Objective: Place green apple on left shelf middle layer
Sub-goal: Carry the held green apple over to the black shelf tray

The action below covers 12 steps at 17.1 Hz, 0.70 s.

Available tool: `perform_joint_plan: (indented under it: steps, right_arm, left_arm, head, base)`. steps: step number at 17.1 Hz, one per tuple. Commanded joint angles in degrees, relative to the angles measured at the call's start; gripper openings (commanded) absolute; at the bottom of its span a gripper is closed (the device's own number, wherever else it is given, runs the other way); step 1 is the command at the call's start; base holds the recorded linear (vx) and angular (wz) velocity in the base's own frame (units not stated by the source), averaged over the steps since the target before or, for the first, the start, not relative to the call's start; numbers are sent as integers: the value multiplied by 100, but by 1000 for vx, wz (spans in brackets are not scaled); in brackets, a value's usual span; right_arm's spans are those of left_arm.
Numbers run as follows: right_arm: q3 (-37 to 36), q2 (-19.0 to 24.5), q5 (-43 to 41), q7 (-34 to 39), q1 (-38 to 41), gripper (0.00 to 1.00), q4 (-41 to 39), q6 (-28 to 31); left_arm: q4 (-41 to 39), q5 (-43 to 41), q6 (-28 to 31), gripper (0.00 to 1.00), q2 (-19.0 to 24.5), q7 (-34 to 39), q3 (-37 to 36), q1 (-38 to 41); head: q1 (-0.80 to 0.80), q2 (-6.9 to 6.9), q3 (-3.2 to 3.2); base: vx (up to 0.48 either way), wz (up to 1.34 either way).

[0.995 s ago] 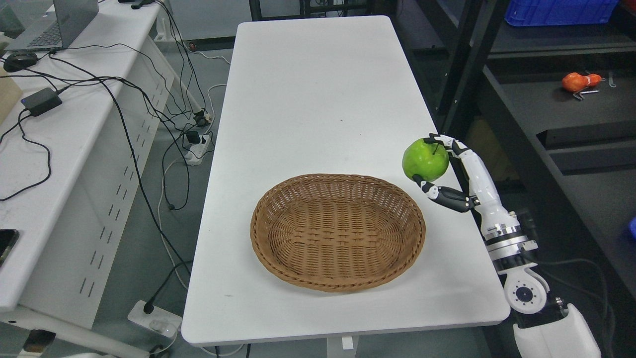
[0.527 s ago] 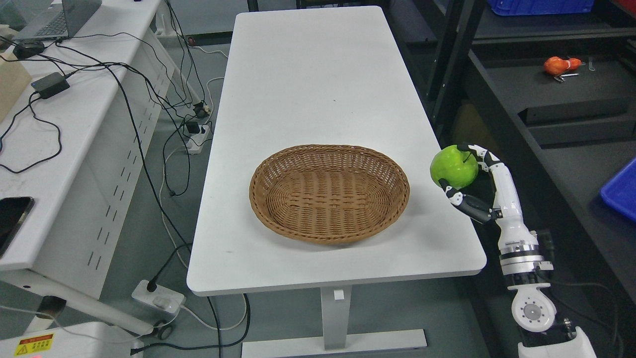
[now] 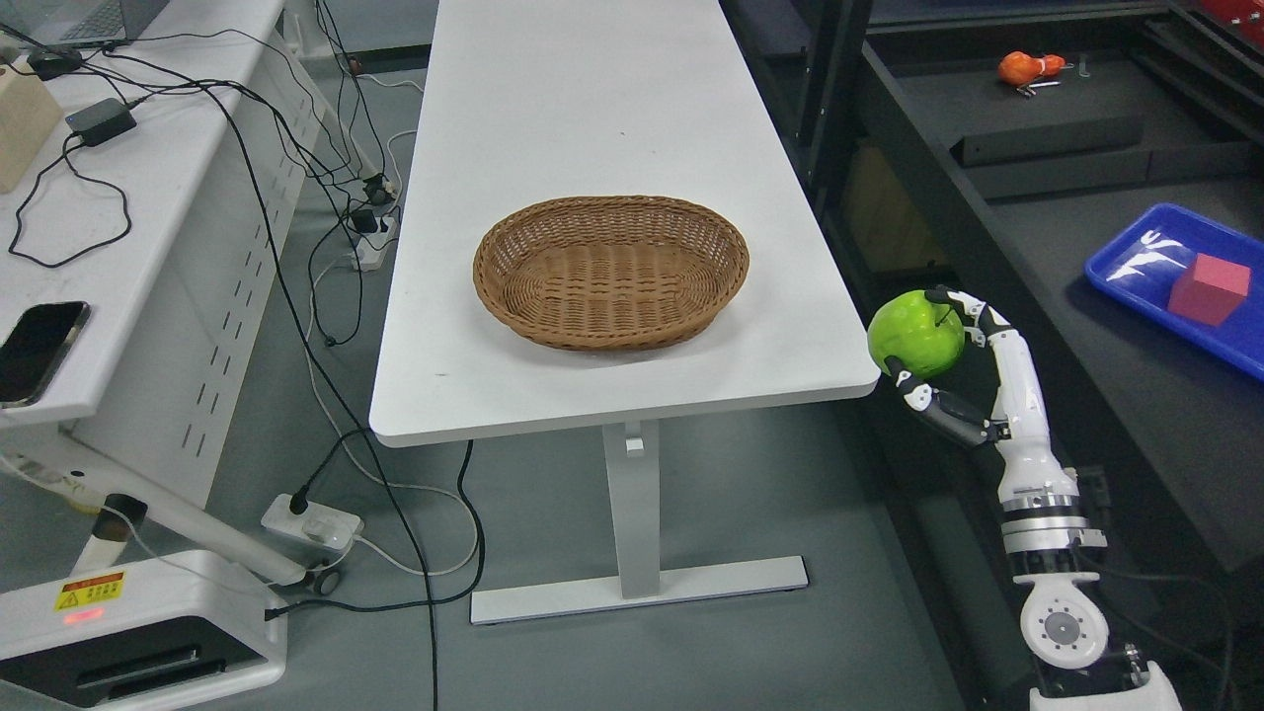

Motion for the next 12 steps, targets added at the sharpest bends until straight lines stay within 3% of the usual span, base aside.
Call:
perform_joint_plan:
  steps: [1, 12]
  right_arm:
    - [-125, 118, -3, 11, 76, 0, -65, -71]
    - [-126, 109, -12, 11, 199, 0, -188, -80]
  left_arm:
    - [-1, 0, 24, 100, 100, -1, 0, 0]
    - [-1, 0, 24, 100, 100, 8, 0, 0]
  head:
    - [0, 0, 0]
    - [0, 0, 0]
  base:
    - [-401, -90]
    - [-366, -18]
